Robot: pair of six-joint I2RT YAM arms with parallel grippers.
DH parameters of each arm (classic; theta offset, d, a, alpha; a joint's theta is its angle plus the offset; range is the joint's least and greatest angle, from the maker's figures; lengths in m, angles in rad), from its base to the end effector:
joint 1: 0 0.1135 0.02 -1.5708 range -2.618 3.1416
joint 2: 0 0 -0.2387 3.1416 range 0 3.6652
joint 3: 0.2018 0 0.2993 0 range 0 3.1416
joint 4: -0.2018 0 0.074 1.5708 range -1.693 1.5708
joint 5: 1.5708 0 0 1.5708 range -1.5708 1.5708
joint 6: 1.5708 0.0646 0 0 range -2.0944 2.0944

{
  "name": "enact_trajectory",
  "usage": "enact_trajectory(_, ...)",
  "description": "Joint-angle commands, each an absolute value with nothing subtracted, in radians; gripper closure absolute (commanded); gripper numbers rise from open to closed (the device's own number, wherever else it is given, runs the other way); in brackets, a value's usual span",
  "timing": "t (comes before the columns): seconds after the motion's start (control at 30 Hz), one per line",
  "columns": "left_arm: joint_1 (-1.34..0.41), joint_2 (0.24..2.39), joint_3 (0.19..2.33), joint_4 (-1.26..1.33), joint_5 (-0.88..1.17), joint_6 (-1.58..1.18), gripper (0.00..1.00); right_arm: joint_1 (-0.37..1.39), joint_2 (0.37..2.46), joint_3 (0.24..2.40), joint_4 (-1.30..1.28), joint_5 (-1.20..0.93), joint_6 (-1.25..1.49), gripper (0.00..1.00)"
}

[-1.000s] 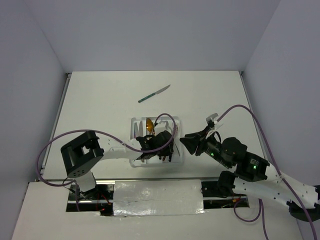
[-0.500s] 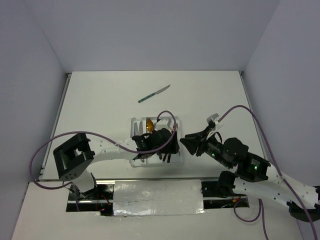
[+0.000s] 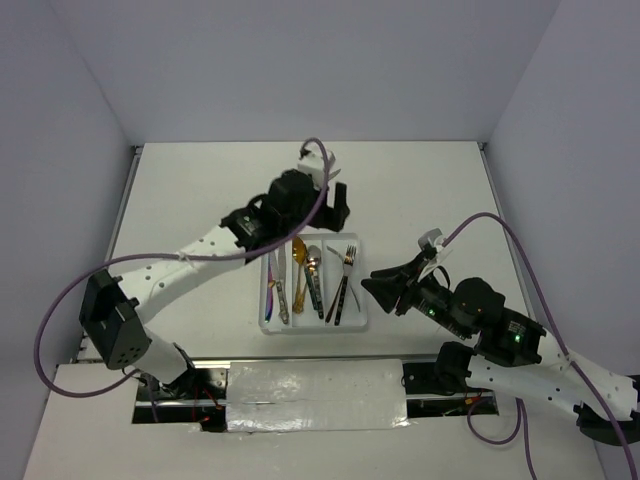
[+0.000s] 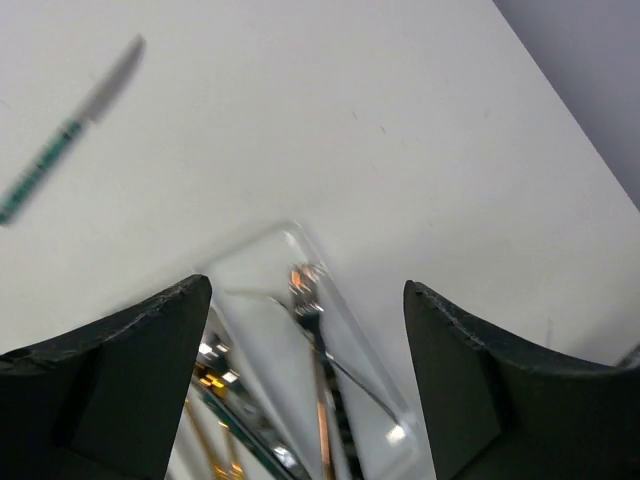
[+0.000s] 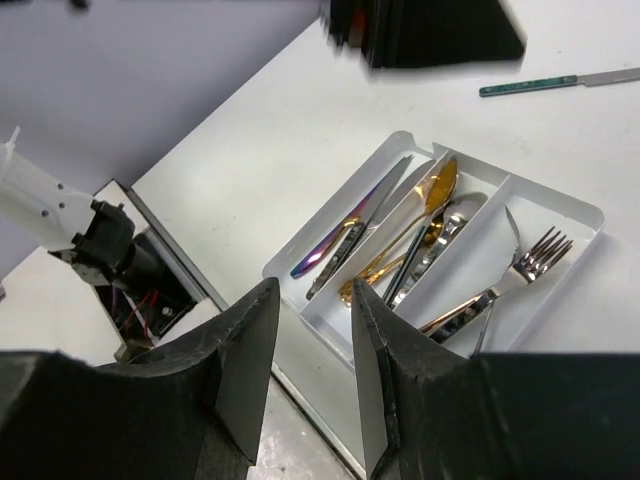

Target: Sort the eating utensils into containers

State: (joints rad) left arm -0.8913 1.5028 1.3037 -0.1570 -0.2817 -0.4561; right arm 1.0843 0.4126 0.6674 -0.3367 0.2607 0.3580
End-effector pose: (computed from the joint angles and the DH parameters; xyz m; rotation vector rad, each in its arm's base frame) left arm 0.2846 -0.3237 0.3050 0.2339 1.9502 -0.6309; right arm 0.1110 0.1743 0.3300 -0.4152 1.6751 0.8735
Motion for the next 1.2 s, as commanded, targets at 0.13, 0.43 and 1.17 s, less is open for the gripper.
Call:
enact_trajectory(0.13,-0.644,1.669,1.526,-0.303,0.033,-0.099,0.10,1.092,0.417,0.670,-0.302,0.216,0.351,0.57)
enact_trajectory(0.43,-0.405,1.985,1.787,-0.378,0.286,0.029,0.11,1.092,0.354,0.664,-0.307,0.203,0.354,0.57)
enact_trajectory(1.17,-0.373,2.292,1.968,-0.426,0.094,0.376,0.39,1.092,0.330,0.664,-0.304,0.156,0.362,0.57)
